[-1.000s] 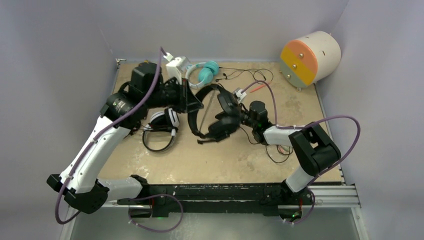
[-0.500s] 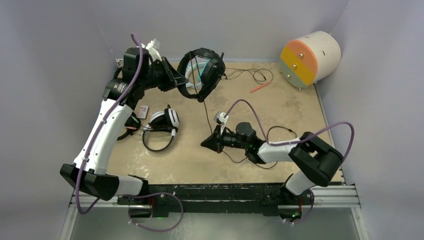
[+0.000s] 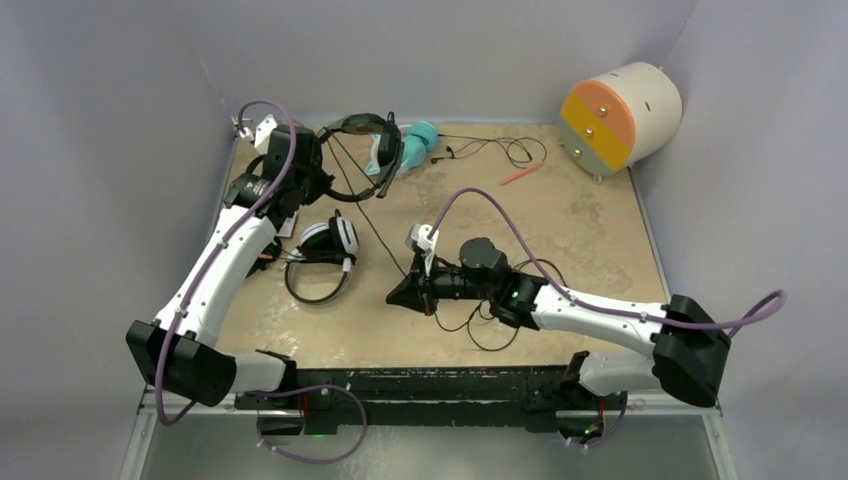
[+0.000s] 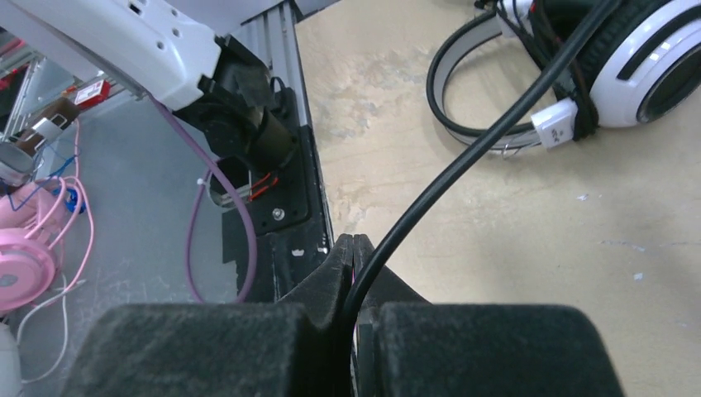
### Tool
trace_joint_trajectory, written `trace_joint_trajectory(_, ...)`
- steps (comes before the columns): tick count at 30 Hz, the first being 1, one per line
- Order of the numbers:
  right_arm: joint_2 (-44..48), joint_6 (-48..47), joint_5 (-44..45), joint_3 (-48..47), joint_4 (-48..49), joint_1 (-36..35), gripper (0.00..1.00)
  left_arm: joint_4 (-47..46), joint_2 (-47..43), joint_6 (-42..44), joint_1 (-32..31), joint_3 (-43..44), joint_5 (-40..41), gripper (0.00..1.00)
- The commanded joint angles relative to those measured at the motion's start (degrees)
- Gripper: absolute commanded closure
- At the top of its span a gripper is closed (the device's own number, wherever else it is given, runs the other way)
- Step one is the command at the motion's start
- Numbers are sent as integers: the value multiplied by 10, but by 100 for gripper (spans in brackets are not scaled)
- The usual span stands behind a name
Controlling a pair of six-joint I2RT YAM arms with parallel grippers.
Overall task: Wrap the headphones
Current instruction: Wrap the headphones cable around the headphones.
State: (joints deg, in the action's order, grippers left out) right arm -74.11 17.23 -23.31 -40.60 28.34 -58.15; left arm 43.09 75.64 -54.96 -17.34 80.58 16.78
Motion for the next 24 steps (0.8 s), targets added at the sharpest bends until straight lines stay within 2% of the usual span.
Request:
trace_joint_trajectory(1,42,-34,20,-62,-128,-3,100,-32,-15,11,4,-28,85,100)
trace_joint_trajectory(12,44,-60,101,-209,-345,-3,100,-35,-2,88,-13,-79,90,100)
trace_joint_trajectory(16,37,-68,134,-247,-392,-2,100,-30,5,98,-33,-80,111,100)
trace_joint_trajectory(21,11,-89,48,-284,-420,-3,100,33,30,36,-24,-35,104,100)
trace_joint_trajectory(24,-7,-90,-32,-287,-440,-4,100,69,57,4,9,7,42,100)
